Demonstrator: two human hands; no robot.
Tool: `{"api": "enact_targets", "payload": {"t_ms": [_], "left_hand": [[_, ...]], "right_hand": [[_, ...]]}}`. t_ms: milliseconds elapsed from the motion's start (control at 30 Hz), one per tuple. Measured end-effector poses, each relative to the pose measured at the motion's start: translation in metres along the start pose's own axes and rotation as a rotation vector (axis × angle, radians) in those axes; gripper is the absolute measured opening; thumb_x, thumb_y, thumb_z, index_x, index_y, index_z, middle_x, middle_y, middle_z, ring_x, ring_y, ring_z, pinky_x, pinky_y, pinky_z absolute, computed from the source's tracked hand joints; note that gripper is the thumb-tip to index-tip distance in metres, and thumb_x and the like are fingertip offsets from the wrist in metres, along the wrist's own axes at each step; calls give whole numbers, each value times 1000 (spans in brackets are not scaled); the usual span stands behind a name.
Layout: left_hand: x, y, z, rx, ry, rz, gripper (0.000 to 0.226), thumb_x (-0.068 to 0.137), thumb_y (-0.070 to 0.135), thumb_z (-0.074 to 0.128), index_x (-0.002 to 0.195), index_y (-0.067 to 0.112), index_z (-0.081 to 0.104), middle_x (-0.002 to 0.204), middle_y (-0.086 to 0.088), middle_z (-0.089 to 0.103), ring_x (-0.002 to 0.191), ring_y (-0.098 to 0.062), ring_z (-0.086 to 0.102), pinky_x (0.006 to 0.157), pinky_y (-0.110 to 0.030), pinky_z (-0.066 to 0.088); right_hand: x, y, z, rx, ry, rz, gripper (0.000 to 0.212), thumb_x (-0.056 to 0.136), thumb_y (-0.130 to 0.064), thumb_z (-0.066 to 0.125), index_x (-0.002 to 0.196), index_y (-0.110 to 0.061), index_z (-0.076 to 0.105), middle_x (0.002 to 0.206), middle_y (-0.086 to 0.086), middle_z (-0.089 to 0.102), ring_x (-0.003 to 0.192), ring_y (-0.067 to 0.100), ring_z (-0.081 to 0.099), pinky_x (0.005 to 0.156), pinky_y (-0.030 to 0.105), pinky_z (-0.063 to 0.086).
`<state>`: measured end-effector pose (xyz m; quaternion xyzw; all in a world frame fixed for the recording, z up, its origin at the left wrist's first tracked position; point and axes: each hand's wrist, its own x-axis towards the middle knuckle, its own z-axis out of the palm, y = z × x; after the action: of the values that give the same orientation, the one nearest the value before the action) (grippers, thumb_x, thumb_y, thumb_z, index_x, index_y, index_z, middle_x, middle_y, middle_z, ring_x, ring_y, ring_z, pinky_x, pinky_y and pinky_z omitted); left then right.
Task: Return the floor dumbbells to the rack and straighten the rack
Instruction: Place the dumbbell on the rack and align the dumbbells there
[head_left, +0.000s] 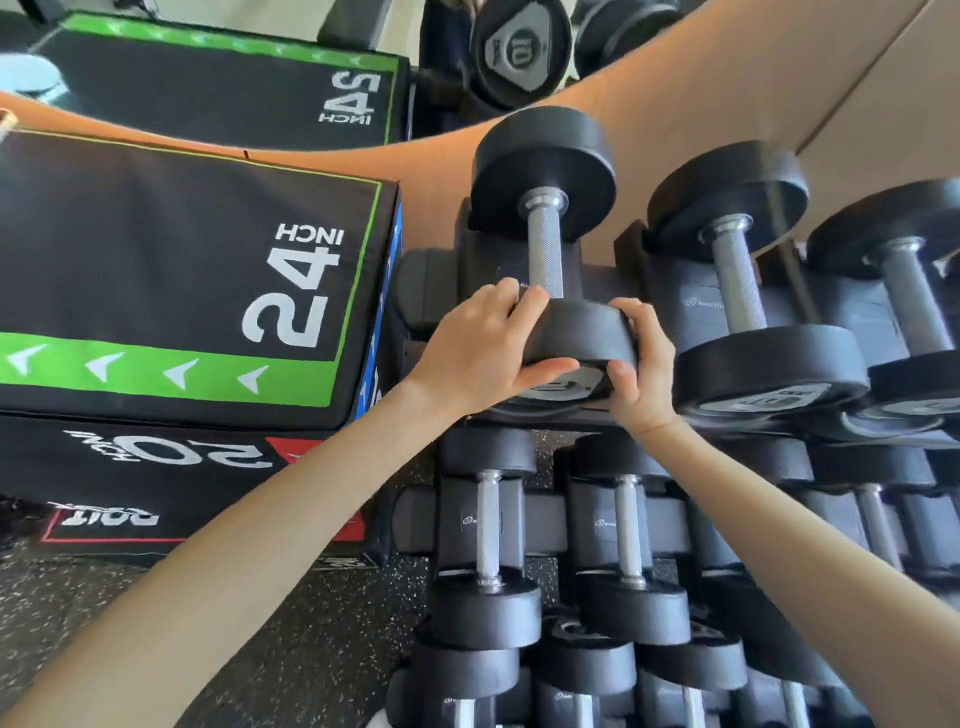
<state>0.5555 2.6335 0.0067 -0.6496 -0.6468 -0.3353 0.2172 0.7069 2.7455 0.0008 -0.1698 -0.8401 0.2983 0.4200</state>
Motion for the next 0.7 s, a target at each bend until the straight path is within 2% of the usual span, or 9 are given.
{"api": "enact_targets", "payload": {"t_ms": [100, 167, 233, 300, 400, 533, 633, 700], "left_hand": [[16, 17, -6, 161, -50, 17, 66, 88, 61, 34, 99, 1, 57, 72, -15, 53, 57, -29, 52, 45, -31, 41], [12, 22, -11, 142, -64, -45, 65, 87, 60, 37, 101, 0, 60, 75, -14, 56, 62, -29, 55, 49, -32, 44], [-5, 17, -14, -37, -49, -184, 62, 86, 56, 43, 110, 1, 57, 89, -14, 58, 80, -28, 55, 65, -33, 45], [-23, 7, -16, -270, -44, -339, 61, 85, 48, 50, 121, -1, 51, 105, -16, 58, 98, -24, 50, 81, -28, 39], [-38, -2, -16, -428, -109, -449, 57, 87, 33, 61, 129, -2, 44, 121, -16, 55, 111, -23, 47, 88, -22, 33], [-37, -1, -9, -522, -63, -415, 55, 90, 43, 45, 127, 2, 45, 117, -8, 55, 104, -15, 50, 85, -17, 34], [-40, 0, 1, -609, 33, -470, 53, 87, 40, 43, 124, 2, 46, 111, 3, 51, 98, -4, 49, 83, -15, 39], [-46, -2, 10, -677, 101, -510, 59, 86, 47, 45, 121, -1, 46, 107, 2, 51, 92, 1, 48, 80, -16, 40]], "right_hand": [[-8, 7, -1, 23, 60, 105, 87, 83, -76, 20, 109, 3, 48, 92, 5, 51, 84, -12, 48, 72, 12, 39], [-8, 6, -3, -3, 5, 117, 90, 83, -76, 20, 110, 6, 46, 93, 5, 51, 81, -8, 48, 69, 17, 39], [-5, -1, -6, -55, -106, 94, 85, 84, -74, 24, 113, 3, 44, 93, 3, 50, 75, 2, 46, 68, 23, 37], [1, -14, -11, -113, -248, 65, 74, 85, -67, 32, 116, -1, 43, 97, 1, 51, 81, 9, 46, 71, 30, 39], [15, -39, -15, -191, -371, 35, 63, 81, -58, 42, 118, -6, 46, 103, -2, 51, 91, 10, 47, 80, 31, 39], [39, -60, -4, -359, -461, -103, 67, 74, -70, 46, 112, -15, 55, 101, -7, 57, 89, 4, 47, 75, 30, 42], [44, -56, 3, -359, -432, -189, 70, 70, -75, 49, 106, -16, 60, 97, -7, 64, 87, 8, 58, 72, 33, 49], [42, -52, 5, -345, -396, -218, 69, 67, -73, 55, 105, -16, 62, 96, -6, 66, 88, 10, 60, 72, 32, 50]]}}
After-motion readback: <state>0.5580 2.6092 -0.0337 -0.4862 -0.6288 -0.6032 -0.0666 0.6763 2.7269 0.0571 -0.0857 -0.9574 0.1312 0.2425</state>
